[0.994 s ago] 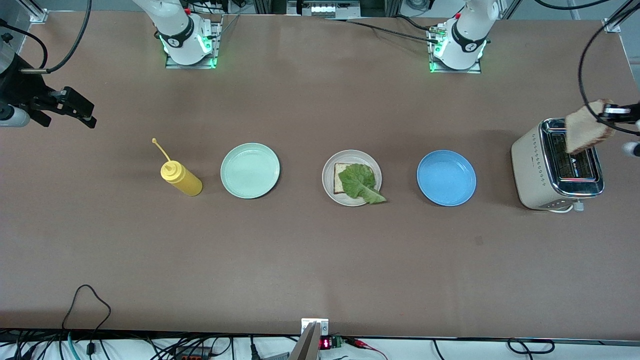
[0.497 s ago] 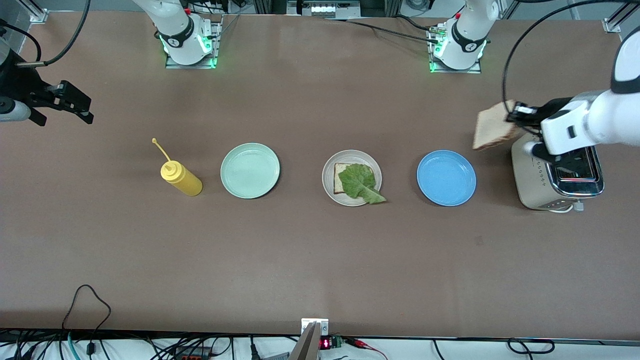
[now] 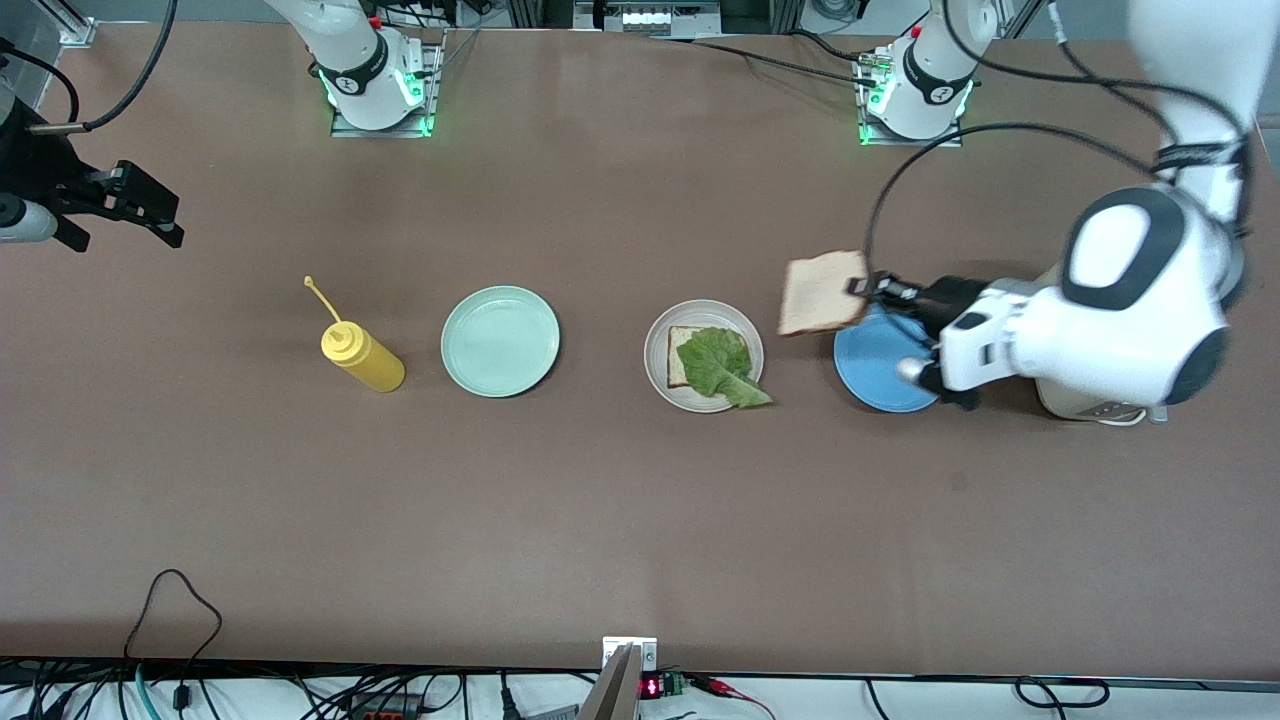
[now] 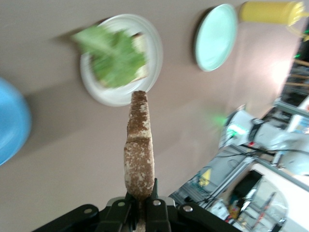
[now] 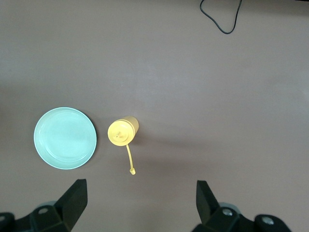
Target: Make sandwich in beige plate with both arms
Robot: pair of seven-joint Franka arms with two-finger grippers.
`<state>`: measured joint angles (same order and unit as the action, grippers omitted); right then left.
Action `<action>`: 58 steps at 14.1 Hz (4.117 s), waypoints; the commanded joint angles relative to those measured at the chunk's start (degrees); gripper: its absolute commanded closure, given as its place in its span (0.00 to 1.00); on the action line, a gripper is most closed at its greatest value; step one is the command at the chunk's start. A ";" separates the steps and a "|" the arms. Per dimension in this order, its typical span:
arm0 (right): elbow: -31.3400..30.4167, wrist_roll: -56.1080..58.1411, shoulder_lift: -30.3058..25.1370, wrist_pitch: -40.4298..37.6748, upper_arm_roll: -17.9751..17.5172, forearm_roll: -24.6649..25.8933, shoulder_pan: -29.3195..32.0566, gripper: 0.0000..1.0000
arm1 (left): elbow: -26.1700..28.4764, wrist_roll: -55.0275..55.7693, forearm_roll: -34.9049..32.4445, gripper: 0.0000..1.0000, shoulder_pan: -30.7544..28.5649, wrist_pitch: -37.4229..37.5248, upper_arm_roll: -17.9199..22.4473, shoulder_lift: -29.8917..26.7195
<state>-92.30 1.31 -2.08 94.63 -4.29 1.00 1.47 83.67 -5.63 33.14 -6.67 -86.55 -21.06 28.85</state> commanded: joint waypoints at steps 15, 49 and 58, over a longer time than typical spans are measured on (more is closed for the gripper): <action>0.63 0.36 -0.30 -1.21 -0.28 -0.03 0.11 0.00 | 15.02 -29.78 20.82 1.00 4.47 -24.36 0.58 10.87; 0.81 1.15 -0.21 -1.21 -0.01 -0.12 0.38 0.00 | 13.89 -35.86 4.84 0.00 -1.32 -22.19 1.02 5.16; 1.07 0.36 -0.12 -1.12 -0.10 0.06 0.29 0.00 | 3.78 -21.73 -15.72 0.00 -2.73 -8.30 1.02 0.96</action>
<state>-92.10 1.47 -2.07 94.44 -4.23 1.00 1.50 87.68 -30.99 21.19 -9.74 -96.94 -20.20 32.71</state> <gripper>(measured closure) 0.000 0.000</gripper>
